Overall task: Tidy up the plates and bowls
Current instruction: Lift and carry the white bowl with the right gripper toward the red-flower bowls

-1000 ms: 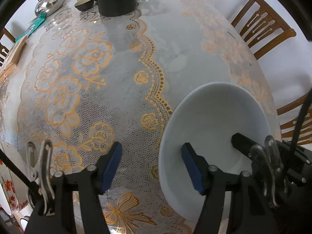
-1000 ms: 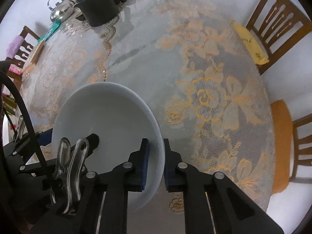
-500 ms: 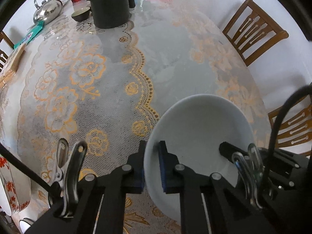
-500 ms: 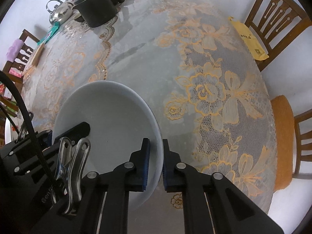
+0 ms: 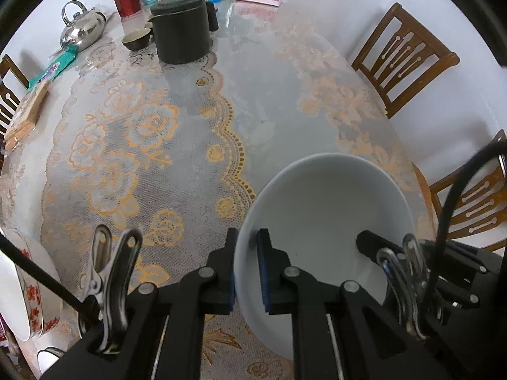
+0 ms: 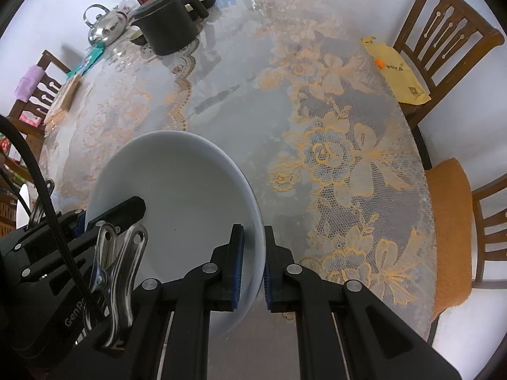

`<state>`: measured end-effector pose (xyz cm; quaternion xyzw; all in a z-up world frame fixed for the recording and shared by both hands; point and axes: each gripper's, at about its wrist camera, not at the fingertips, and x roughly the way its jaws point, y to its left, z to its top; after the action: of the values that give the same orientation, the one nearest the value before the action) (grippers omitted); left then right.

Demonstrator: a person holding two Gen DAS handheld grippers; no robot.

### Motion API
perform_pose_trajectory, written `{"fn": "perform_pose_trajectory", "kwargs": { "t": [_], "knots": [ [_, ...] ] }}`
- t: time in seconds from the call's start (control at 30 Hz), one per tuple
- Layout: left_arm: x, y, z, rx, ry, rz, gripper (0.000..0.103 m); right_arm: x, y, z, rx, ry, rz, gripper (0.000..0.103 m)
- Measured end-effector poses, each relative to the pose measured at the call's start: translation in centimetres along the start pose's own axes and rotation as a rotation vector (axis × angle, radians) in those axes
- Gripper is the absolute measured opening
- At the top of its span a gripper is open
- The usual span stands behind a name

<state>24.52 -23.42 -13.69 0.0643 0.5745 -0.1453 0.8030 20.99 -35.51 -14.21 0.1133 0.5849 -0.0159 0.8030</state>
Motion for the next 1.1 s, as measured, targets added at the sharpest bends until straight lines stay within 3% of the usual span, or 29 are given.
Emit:
{"fn": "perform_pose_trajectory", "kwargs": {
  "t": [0.53, 1.1],
  "knots": [
    [-4.9, 3.6, -1.2, -0.030, -0.053, 0.002, 0.011, -3.5, 4.6, -0.7, -0.061, -0.049, -0.002, 0.012],
    [-11.1, 18.4, -4.4, -0.183, -0.106, 0.084, 0.011, -4.7, 20.0, -0.5, -0.227, -0.096, 0.081, 0.012]
  ]
}}
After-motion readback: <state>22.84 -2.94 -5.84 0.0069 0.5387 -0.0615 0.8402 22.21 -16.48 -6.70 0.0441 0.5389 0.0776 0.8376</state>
